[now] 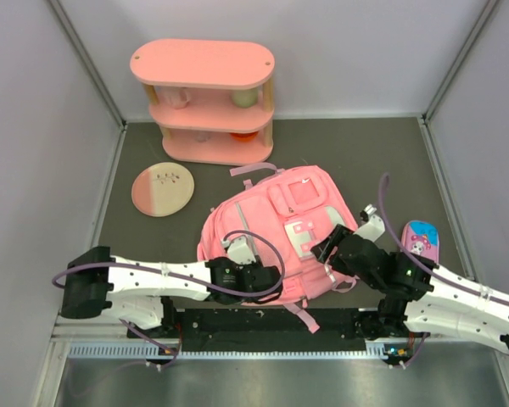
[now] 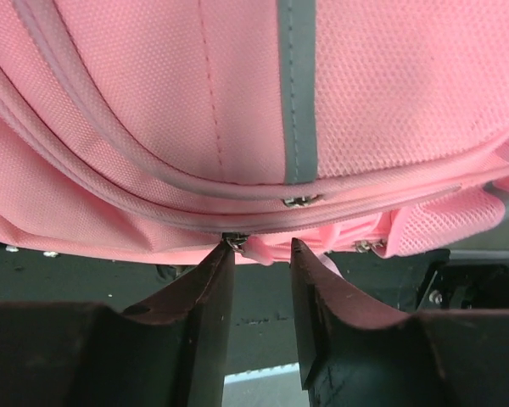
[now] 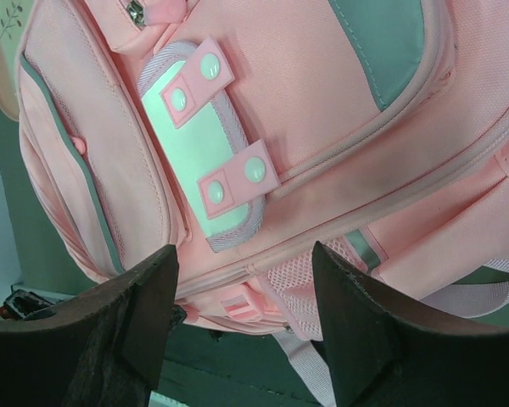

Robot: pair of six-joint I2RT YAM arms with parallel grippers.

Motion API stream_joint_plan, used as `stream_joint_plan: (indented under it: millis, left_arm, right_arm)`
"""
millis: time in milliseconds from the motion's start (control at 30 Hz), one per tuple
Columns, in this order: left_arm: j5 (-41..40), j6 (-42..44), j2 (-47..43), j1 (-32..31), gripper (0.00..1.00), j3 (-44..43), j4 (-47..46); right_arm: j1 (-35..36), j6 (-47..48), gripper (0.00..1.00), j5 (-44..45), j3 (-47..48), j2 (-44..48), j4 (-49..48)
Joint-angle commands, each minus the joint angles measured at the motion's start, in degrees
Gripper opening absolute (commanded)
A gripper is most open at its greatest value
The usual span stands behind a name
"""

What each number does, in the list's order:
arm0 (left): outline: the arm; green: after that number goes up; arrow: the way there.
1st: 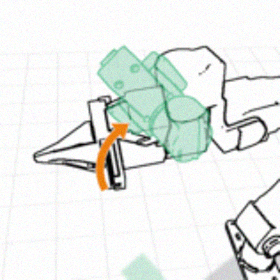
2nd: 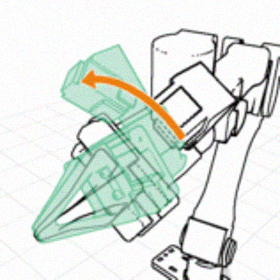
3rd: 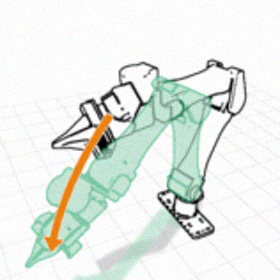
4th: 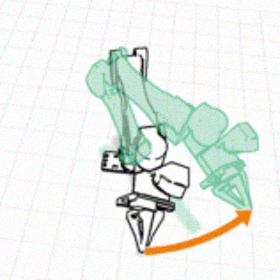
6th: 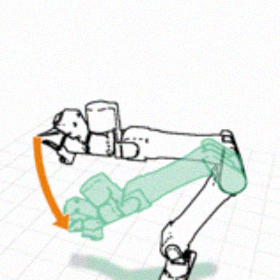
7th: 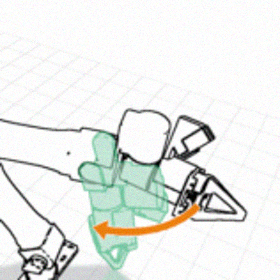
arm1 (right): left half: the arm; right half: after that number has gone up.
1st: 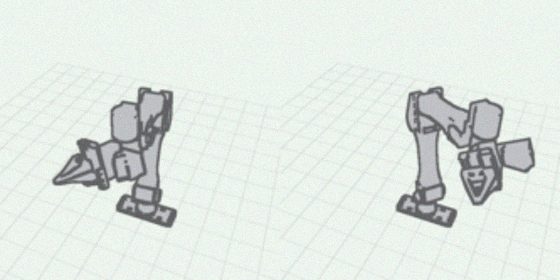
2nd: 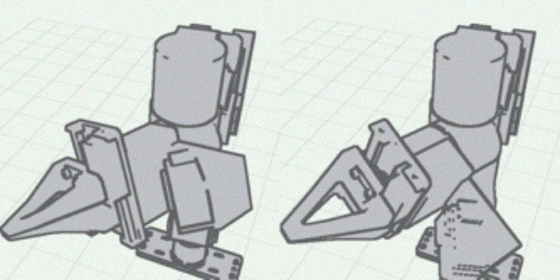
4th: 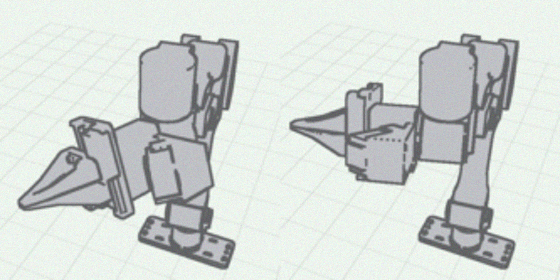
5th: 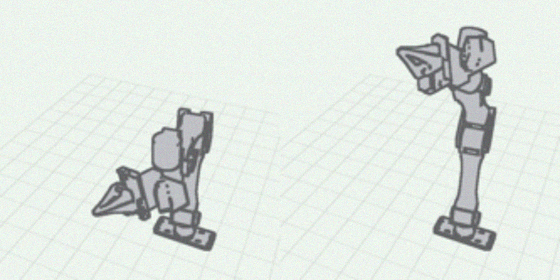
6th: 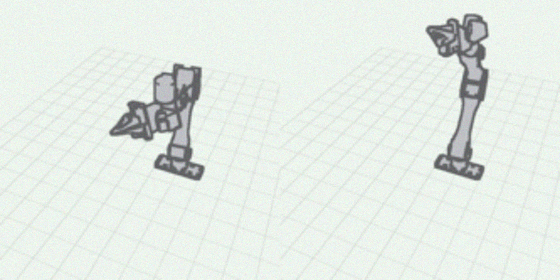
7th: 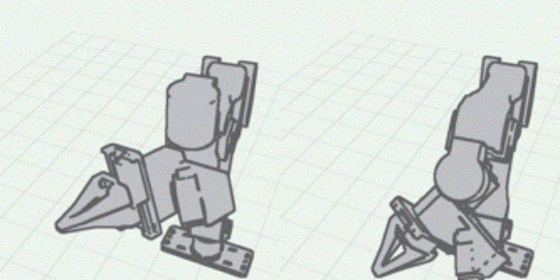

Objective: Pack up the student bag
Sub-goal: Unzip the student bag at the center of the board.

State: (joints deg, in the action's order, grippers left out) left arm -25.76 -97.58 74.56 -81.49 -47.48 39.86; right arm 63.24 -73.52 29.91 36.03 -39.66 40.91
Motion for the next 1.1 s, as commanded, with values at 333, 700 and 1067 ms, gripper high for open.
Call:
stream_joint_plan:
  millis: [333, 700, 1067]
  left_arm:
    - [-3.51, -6.39, 3.57, -0.24, 0.38, -0.86, 2.24]
    - [-6.76, -10.96, 2.52, -0.24, 0.06, 1.6, 2.33]
    - [-8.7, 1.58, -2.58, -0.16, 0.0, 4.85, -5.92]
  right_arm:
    - [-0.31, -0.14, 0.63, 0.59, 1.67, 1.43, -1.0]
    - [-0.31, 0.21, 0.63, -0.82, 1.59, 0.37, -2.14]
    - [0.39, -8.3, 0.65, -11.28, -2.19, -0.24, -4.43]
